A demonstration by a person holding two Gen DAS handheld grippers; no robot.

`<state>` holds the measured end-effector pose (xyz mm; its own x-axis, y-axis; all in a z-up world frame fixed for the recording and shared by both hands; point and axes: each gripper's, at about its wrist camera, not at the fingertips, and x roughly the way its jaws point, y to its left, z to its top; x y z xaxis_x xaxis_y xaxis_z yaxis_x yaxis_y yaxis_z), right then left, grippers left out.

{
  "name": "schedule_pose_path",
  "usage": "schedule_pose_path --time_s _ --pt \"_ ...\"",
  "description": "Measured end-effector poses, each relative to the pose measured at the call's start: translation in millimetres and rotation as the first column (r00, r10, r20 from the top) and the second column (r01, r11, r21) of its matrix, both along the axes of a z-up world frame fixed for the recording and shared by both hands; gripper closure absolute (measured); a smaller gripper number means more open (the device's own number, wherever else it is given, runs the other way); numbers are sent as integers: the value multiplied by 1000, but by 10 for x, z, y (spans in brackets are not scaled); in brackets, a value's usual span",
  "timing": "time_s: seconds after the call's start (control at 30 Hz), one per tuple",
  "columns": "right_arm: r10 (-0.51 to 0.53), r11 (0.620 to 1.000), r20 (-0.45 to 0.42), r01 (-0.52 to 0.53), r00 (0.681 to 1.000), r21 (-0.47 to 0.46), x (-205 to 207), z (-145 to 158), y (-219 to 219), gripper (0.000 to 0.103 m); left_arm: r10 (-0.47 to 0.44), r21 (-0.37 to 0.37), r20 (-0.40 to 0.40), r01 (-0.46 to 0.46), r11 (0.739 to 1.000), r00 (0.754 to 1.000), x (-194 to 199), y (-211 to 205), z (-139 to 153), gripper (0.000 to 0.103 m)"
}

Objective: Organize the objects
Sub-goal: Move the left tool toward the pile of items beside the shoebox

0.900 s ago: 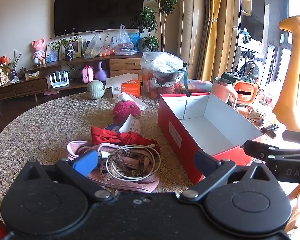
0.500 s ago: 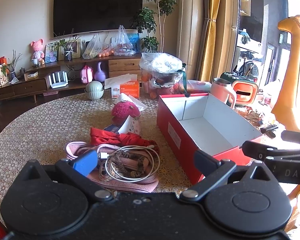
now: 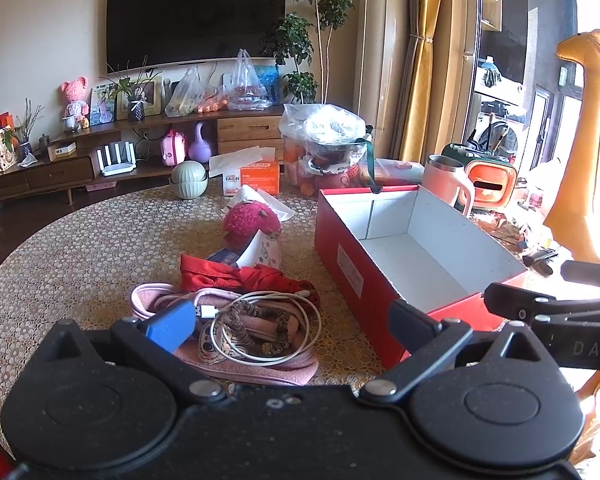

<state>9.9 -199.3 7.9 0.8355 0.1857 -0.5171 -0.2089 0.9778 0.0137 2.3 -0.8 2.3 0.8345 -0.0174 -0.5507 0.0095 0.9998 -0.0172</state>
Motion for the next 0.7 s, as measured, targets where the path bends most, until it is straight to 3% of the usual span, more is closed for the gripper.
schedule_pose_path --time_s 0.7 --pt "-41 998 -29 39 999 -49 684 -89 -369 1 61 9 -51 -60 998 997 551 281 -333 1"
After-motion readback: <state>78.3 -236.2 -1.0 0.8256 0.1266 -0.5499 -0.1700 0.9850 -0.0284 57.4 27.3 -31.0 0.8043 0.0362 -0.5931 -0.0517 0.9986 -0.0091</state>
